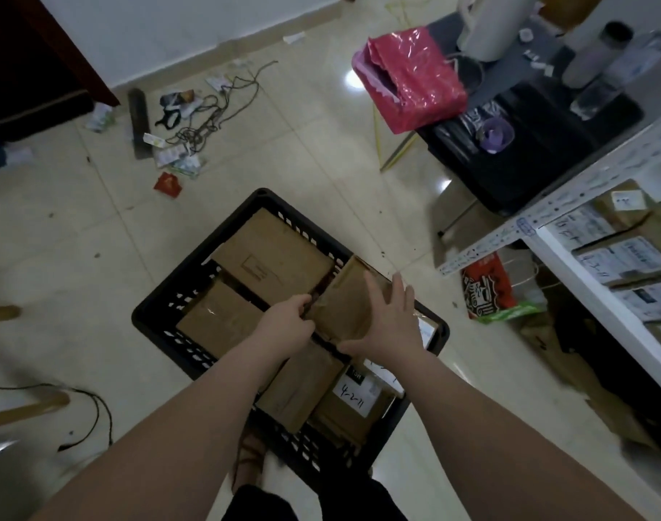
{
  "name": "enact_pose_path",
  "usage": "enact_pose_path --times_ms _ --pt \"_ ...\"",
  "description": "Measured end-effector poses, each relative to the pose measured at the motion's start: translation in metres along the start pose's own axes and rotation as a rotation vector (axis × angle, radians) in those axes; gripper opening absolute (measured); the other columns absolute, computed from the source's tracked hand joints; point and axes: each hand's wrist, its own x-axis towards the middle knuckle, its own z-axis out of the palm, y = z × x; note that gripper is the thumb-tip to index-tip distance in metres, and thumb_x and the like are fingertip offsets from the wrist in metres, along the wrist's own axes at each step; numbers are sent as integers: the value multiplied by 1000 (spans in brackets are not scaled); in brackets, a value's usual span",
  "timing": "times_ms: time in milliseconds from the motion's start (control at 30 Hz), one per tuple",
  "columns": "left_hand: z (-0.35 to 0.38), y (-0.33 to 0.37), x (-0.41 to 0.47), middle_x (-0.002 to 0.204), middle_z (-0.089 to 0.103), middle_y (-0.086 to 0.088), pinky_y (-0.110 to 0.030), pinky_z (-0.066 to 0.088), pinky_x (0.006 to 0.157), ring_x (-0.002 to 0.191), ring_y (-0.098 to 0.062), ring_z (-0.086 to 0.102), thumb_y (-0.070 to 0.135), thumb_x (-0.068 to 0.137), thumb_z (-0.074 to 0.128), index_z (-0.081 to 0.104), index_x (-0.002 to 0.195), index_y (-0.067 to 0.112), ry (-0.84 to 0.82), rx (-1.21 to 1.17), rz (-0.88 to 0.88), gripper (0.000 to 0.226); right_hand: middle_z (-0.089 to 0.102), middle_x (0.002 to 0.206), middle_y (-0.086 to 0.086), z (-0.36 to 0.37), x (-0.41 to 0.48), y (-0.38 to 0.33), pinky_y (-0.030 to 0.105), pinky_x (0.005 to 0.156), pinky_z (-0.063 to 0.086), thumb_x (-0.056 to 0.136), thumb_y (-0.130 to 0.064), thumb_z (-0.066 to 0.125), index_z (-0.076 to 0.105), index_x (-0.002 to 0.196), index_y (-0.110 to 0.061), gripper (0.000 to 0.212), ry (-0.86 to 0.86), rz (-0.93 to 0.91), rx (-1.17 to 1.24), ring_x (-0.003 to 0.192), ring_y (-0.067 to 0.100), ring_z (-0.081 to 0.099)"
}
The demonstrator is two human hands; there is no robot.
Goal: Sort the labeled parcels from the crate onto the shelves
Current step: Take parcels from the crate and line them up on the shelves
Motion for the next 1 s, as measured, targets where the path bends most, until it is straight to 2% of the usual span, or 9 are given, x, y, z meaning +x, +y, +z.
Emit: enact_pose_path --times_ms 133,400,533,667,767,800,867,933,1000 --pt "2 -9 30 145 43 -6 -23 38 91 127 -21 45 21 93 52 29 148 23 -105 45 -19 59 -31 157 4 10 19 -3 68 113 12 54 -60 86 -22 148 -44 144 -33 16 -100 144 37 -29" --pt "-4 -22 41 113 54 8 -7 33 58 87 1 46 17 88 57 40 142 26 -237 -15 47 58 -15 154 6 20 16 -13 64 108 33 52 -58 84 -23 145 -46 141 90 5 -142 143 44 -10" --pt "-25 -15 27 129 55 4 -24 46 88 110 -9 51 10 82 60 37 143 27 -258 -75 104 67 0 150 6 -5 7 -27 59 106 38 49 -59 82 -14 146 -46 137 144 -8 -110 138 39 3" --pt "-55 5 1 122 46 21 -20 38 84 107 0 41 24 68 78 1 151 35 -163 -25 261 113 3 154 7 -59 -13 -46 58 109 31 50 -63 78 -11 147 -47 133 163 53 -24 140 39 6" --pt "-70 28 -11 134 43 14 -36 39 98 123 -10 41 41 53 87 -15 149 31 -82 13 380 140 7 156 8 -111 -28 -53 58 112 25 54 -55 79 -5 150 -47 128 143 121 220 143 40 7" --pt "-75 38 -17 146 33 3 -43 36 103 132 -17 35 40 52 88 -17 148 33 -50 40 423 143 12 155 9 -129 -37 -55 57 113 27 55 -54 81 -2 151 -46 127 146 144 310 142 40 13" --pt "-86 56 -30 154 11 7 -48 28 107 140 -23 19 43 49 89 -23 142 46 24 126 523 145 25 152 7 -162 -56 -59 50 110 35 57 -52 84 5 153 -43 125 143 172 487 137 34 30" --pt "-96 73 -45 152 4 9 -53 22 109 140 -26 13 54 45 87 -30 135 54 96 262 656 148 41 144 3 -186 -78 -63 43 103 43 57 -50 86 19 151 -41 116 139 187 670 127 26 45" --pt "-104 86 -58 152 3 5 -56 18 109 138 -28 10 64 44 82 -31 135 54 167 349 764 145 48 136 -1 -202 -99 -69 50 100 44 50 -56 81 32 144 -42 107 107 234 780 120 28 50"
